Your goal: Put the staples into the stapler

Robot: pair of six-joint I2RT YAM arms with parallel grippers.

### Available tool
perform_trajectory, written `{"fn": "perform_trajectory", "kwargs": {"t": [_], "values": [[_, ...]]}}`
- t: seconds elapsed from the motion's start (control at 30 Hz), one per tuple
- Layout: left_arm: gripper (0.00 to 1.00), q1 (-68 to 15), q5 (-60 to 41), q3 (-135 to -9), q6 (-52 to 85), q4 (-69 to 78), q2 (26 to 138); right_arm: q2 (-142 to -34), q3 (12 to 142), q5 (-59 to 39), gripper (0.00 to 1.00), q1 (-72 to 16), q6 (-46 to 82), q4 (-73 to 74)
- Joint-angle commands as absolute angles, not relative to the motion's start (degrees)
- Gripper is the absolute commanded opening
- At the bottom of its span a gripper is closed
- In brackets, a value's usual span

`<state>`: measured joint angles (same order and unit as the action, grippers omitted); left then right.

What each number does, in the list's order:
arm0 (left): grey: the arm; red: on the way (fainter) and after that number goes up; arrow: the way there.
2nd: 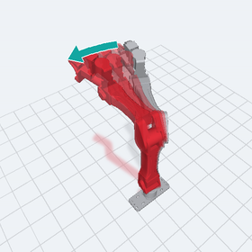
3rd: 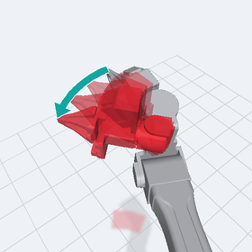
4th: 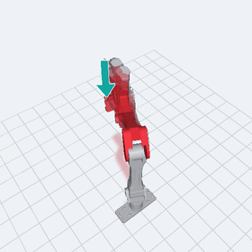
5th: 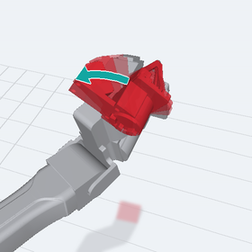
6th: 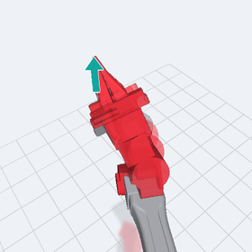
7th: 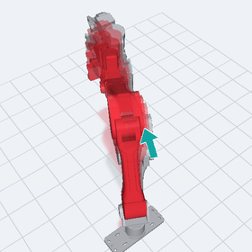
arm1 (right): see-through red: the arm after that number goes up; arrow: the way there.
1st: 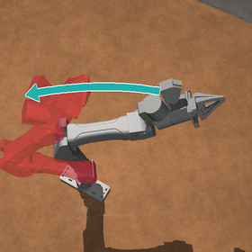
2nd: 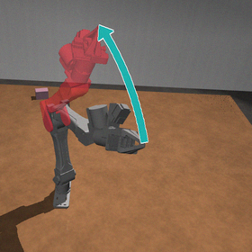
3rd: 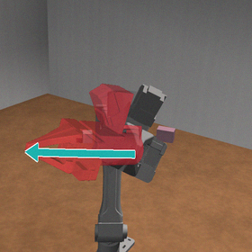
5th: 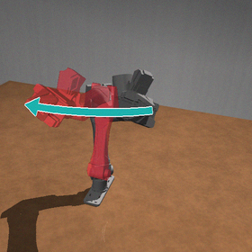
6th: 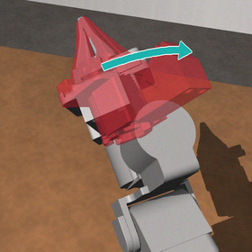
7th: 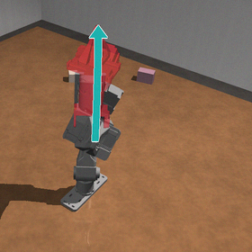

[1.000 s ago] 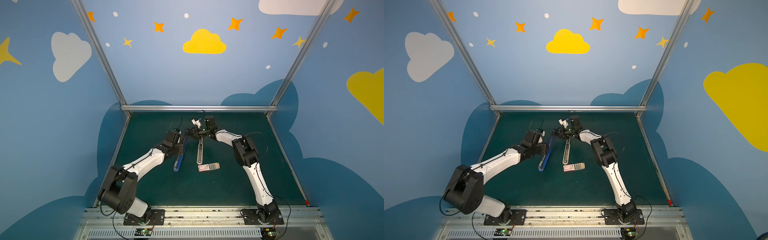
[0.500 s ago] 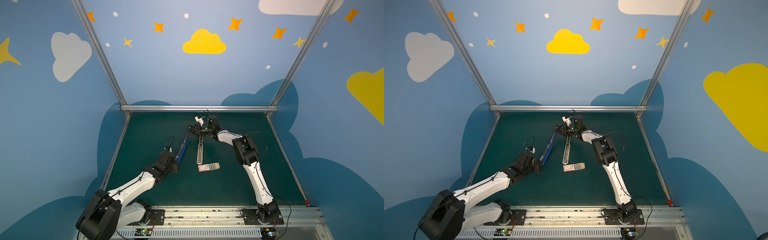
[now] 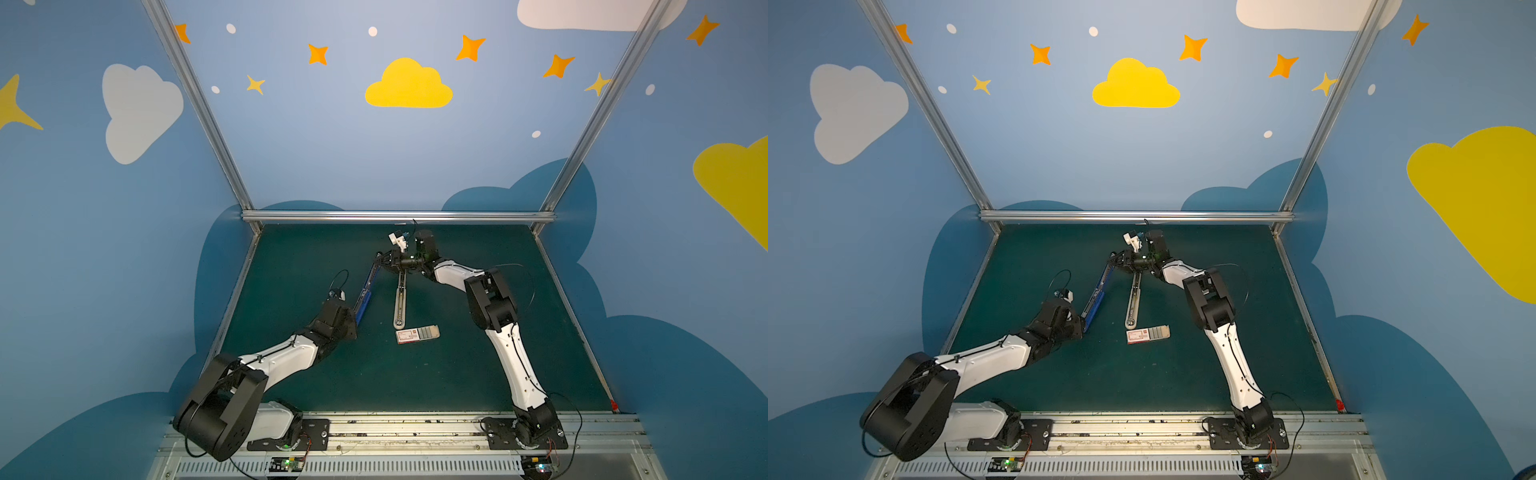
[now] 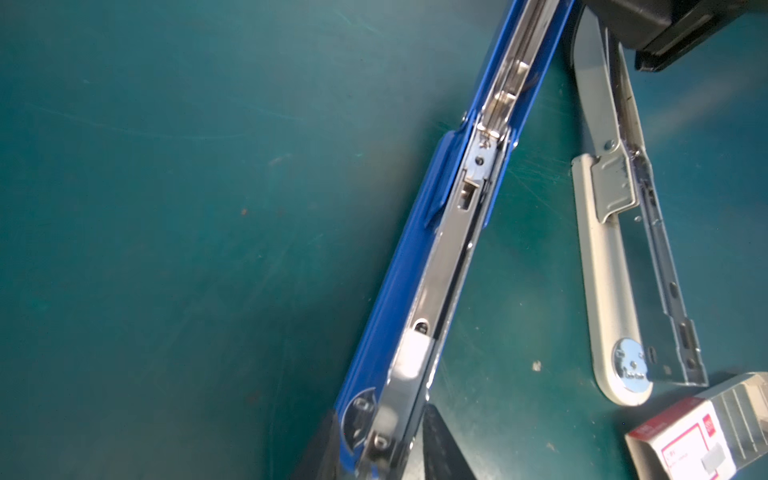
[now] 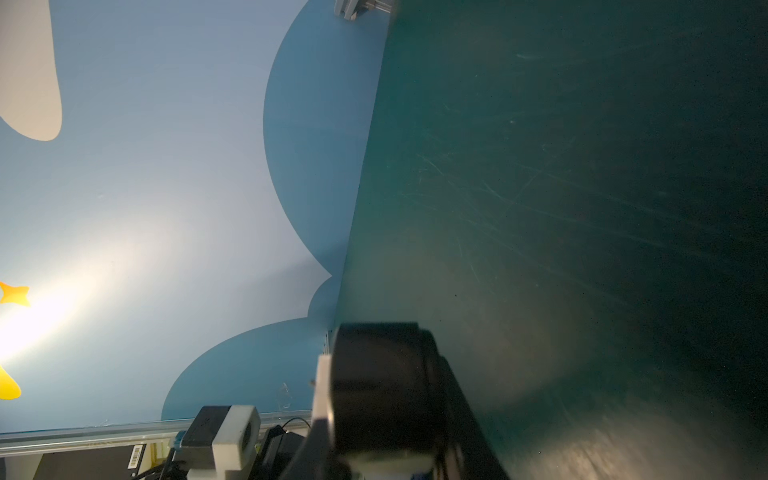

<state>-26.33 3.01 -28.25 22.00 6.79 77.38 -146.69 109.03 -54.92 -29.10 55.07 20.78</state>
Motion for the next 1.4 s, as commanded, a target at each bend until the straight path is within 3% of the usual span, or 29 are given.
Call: {"fn": "perform_trajectory", "kwargs": {"t": [0.0, 0.1, 0.17, 0.7, 1.0, 1.37], "values": [[0.35, -26.14, 1.16, -30.12, 20.67, 7.82, 79.37, -147.64, 111.55, -56.07, 0.17, -29.36, 55.46, 22.16], [0.34, -26.16, 0.53, -30.46, 20.24, 8.28, 80.58, -147.9, 111.96, -56.07, 0.17, -29.36, 55.33, 21.63], [0.27, -26.14, 0.68, -30.16, 20.1, 9.02, 80.82, -148.4, 112.64, -56.16, 0.17, -29.28, 55.2, 21.01], [0.04, -26.8, 0.21, -31.02, 17.86, 12.11, 84.81, -148.48, 115.0, -55.36, 0.15, -29.94, 49.74, 13.82], [0.04, -27.12, 2.01, -30.84, 17.08, 12.88, 82.59, -136.94, 108.81, -45.28, 0.16, -33.58, 29.41, -1.71], [0.04, -26.84, 2.5, -31.2, 16.96, 13.33, 80.7, -126.61, 96.16, -34.25, 0.22, -40.51, 19.23, -0.36]]}}
